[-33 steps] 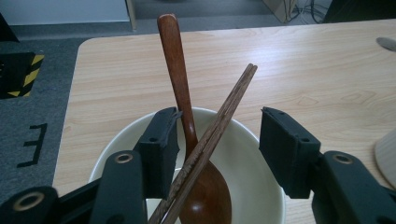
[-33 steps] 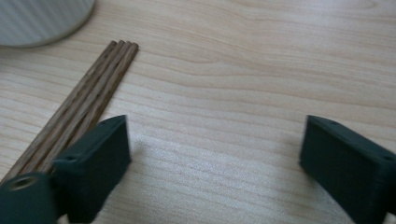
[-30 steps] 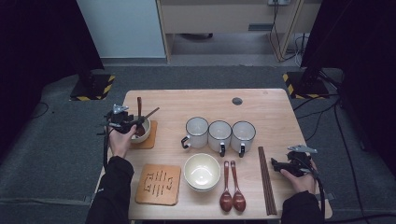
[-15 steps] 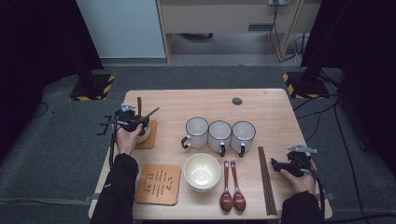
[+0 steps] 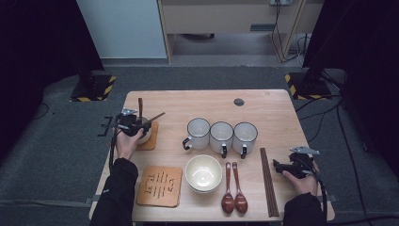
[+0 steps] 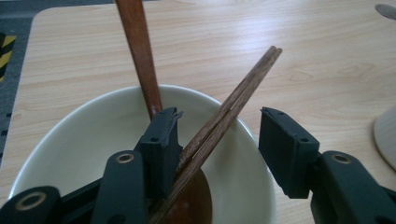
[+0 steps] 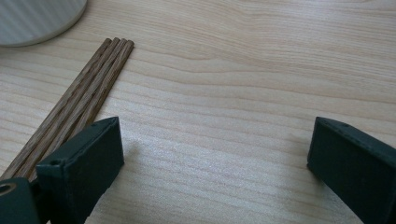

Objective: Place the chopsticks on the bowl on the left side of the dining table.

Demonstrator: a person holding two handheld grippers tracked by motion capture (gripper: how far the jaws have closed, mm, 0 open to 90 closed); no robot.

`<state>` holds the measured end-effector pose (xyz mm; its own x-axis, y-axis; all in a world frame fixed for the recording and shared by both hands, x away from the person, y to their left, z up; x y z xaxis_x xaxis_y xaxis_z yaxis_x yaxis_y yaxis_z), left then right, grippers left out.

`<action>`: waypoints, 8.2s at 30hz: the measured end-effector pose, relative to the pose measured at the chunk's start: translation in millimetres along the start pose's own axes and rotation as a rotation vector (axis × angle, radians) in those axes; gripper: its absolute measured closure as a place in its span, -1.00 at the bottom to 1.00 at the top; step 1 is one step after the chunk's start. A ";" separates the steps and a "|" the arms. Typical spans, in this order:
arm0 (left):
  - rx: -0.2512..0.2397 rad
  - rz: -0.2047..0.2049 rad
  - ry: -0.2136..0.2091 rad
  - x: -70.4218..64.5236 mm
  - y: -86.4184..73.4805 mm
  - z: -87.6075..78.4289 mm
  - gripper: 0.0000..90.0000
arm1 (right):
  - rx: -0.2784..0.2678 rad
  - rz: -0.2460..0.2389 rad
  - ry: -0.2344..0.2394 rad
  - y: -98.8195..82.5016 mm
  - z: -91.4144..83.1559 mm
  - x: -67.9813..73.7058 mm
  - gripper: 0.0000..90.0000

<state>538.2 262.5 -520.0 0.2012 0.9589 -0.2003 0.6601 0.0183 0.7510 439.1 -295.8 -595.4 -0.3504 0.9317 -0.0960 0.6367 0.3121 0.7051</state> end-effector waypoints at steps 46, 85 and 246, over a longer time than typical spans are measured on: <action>-0.001 -0.033 0.008 7.7 -26.3 -61.3 0.05 | 0.000 0.005 -0.004 -0.1 -0.1 0.4 -0.92; 0.002 -0.099 0.055 31.9 -22.5 -40.7 0.00 | 0.001 0.006 -0.004 -0.1 -0.1 0.4 -0.92; -0.013 0.138 0.013 -63.4 1.6 22.6 -0.24 | 0.001 0.007 -0.006 -0.2 -0.2 0.5 -0.92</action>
<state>542.9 195.4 -520.3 0.2799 0.9561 -0.0864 0.6171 -0.1103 0.7791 438.7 -295.4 -595.5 -0.3418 0.9349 -0.0953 0.6397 0.3057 0.7052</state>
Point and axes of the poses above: each handheld gripper's, and its own axes: z roughly forward along the jaws, y roughly out of its top, x roughly to its left, the point moved 8 cm from there along z, roughly forward along the jaws, and after that the axes turned 8 degrees about -z, right-handed, at the moved point
